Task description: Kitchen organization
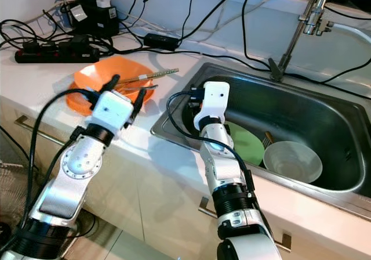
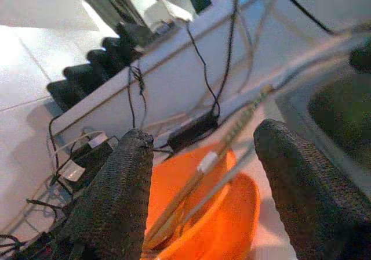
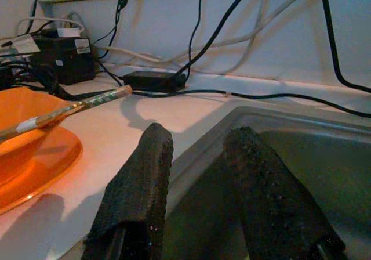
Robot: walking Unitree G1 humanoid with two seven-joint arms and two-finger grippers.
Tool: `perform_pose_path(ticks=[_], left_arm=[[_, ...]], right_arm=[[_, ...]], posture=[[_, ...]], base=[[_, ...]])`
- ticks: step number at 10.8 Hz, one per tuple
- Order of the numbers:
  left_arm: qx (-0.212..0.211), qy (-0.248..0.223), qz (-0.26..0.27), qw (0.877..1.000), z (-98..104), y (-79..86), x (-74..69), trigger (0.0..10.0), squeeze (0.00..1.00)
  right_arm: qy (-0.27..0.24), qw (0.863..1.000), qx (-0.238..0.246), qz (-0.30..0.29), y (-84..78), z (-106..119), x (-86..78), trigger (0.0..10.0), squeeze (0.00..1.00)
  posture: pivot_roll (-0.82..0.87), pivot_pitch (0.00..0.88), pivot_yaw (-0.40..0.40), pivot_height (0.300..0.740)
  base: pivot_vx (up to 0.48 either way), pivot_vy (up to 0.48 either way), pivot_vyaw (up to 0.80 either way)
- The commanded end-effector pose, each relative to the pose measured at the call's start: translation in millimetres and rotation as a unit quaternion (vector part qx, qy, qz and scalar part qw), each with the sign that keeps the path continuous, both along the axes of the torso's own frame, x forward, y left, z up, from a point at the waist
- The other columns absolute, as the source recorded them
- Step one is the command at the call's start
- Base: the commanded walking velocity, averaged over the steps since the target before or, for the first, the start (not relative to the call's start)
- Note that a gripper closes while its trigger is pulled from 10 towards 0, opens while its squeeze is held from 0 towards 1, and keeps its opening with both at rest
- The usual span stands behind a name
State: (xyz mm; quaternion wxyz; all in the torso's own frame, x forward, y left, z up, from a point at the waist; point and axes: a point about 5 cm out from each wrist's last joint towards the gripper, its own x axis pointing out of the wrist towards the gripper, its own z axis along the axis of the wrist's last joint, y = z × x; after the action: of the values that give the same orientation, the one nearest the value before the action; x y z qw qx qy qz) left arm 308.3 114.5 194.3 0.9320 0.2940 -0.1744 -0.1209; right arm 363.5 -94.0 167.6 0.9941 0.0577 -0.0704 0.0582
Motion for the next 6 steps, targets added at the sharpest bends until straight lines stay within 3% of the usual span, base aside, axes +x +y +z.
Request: perform_pose_path(ticks=[1, 4, 6], left_arm=[[0.028, 0.007, -0.009, 1.0, -1.5, -4.9, 2.3, 10.0, 0.0], [0.109, 0.008, 0.002, 0.994, -1.5, -6.5, 15.4, 10.0, 0.0], [0.135, 0.006, 0.003, 0.991, 0.9, -9.0, 22.9, 10.0, 0.0]], right_arm=[[0.001, 1.0, 0.002, -0.007, -4.1, 0.0, 0.5, 10.0, 0.0], [0.003, 1.0, 0.002, -0.006, -3.5, -0.1, 0.8, 10.0, 0.0], [0.003, 1.0, 0.003, -0.007, -3.2, -0.1, 1.1, 10.0, 0.0]], posture=[[0.16, 0.053, -0.057, 0.74], [0.16, 0.05, -0.058, 0.74], [0.16, 0.044, -0.054, 0.74]], base=[[0.0, 0.0, 0.0], [0.0, 0.0, 0.0], [0.0, 0.0, 0.0]])
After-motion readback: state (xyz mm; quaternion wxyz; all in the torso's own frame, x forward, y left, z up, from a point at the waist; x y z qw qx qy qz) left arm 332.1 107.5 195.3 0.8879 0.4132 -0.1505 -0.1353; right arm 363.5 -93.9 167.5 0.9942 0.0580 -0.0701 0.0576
